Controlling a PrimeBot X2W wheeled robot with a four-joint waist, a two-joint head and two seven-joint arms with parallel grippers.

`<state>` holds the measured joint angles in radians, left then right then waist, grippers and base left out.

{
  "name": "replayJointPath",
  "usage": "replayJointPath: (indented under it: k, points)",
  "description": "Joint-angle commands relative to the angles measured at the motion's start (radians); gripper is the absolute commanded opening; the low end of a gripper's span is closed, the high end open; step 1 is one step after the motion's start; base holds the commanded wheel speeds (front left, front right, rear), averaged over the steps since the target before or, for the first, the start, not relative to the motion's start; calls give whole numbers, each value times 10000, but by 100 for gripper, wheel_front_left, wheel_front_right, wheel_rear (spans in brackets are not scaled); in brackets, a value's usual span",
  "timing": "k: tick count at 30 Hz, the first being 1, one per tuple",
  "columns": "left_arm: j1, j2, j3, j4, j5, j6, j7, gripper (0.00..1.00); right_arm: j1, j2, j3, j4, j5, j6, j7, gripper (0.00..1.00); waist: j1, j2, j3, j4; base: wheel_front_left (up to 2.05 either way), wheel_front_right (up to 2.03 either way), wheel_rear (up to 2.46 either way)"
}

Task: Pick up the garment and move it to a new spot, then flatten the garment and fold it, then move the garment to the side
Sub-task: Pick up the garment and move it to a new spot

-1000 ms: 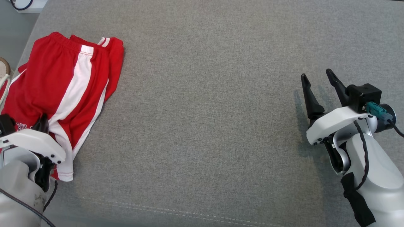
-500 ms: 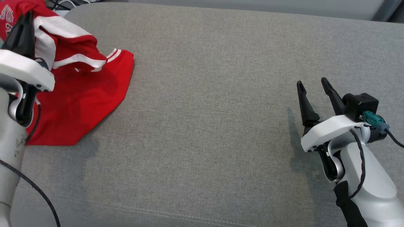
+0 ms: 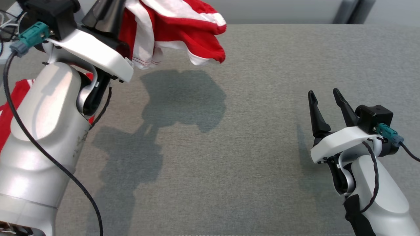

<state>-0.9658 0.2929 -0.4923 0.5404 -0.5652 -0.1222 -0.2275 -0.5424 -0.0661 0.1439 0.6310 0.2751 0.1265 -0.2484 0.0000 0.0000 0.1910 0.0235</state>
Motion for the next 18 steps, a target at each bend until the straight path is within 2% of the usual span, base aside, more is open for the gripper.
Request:
replayJointPath:
  k: [1, 10, 16, 17, 18]
  points:
    - [26, 280, 224, -209, -129, 0, 31, 0, 42, 113, 235, -264, 69, 42, -134, 100, 0, 0, -75, -639, 0, 0, 0]
    - [1646, -442, -224, 781, -402, 22, -170, 0, 174, 136, 359, -229, 82, 42, -134, 100, 0, 0, -179, -1939, 0, 0, 0]
    - [3041, -1024, -569, 1866, -365, -26, -321, 0, 251, 106, 482, -175, 103, 42, -134, 100, 0, 0, -270, -2232, 0, 0, 0]
    - [3220, -1097, -585, 2030, -304, -29, -330, 15, 272, 84, 478, -155, 100, 42, -134, 100, 0, 0, -315, -2199, 0, 0, 0]
    - [3395, -1169, -563, 2169, -244, -30, -334, 52, 290, 70, 497, -132, 92, 42, -134, 100, 0, 0, -349, -2148, 0, 0, 0]
